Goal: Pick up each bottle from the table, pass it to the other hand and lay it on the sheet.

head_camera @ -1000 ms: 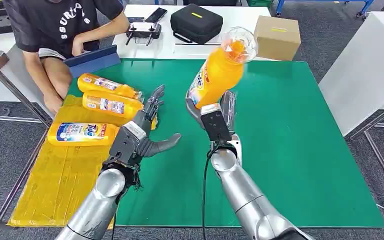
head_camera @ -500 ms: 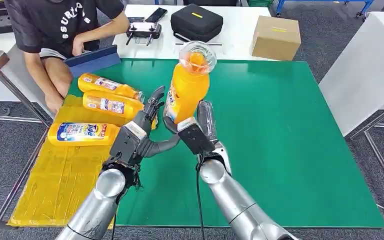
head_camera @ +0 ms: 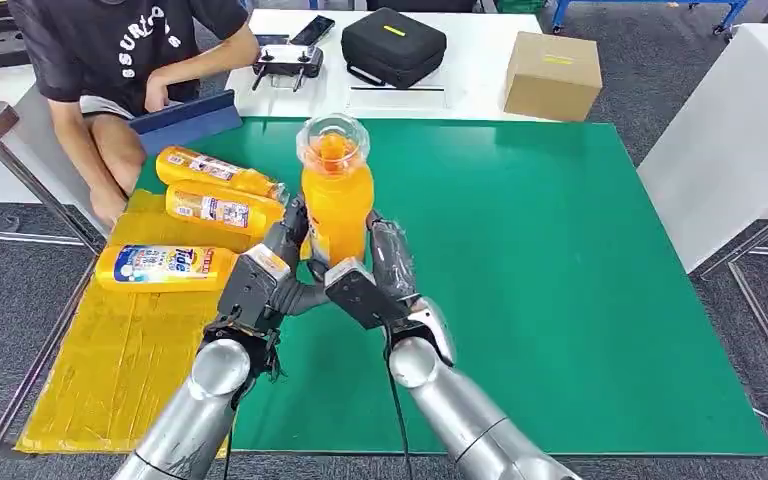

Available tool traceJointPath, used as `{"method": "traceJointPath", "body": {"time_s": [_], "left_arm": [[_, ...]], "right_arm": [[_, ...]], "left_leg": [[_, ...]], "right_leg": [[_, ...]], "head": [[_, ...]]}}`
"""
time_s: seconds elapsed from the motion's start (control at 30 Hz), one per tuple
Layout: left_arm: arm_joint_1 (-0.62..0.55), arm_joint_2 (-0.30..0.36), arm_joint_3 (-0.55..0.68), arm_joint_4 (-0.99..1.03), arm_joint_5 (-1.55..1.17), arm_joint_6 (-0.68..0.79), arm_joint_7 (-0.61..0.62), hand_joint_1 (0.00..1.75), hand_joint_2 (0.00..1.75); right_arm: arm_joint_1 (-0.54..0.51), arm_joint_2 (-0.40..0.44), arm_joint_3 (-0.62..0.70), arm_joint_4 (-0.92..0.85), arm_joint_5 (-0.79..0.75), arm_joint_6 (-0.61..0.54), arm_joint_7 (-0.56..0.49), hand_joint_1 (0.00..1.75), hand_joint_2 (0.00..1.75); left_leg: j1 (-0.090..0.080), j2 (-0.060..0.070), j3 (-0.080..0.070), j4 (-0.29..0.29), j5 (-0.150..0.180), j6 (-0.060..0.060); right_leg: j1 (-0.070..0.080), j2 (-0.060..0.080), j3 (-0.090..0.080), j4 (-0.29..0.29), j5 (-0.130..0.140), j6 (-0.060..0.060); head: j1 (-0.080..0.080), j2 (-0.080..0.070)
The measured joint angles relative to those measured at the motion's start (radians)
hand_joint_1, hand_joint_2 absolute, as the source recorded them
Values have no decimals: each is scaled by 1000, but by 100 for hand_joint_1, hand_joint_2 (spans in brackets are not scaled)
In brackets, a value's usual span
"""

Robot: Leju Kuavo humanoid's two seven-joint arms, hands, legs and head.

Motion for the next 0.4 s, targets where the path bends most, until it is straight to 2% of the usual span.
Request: {"method": "traceJointPath", "body": {"time_s": [0.4], "left_arm": [[19,0,13,0,-7,6,-2,0,175]], "right_arm": [[30,-15,16,39,70,18,39,175,175]], "left_leg": [[0,0,0,0,0,0]], "right_leg": [[0,0,0,0,0,0]], "head": [[0,0]]}}
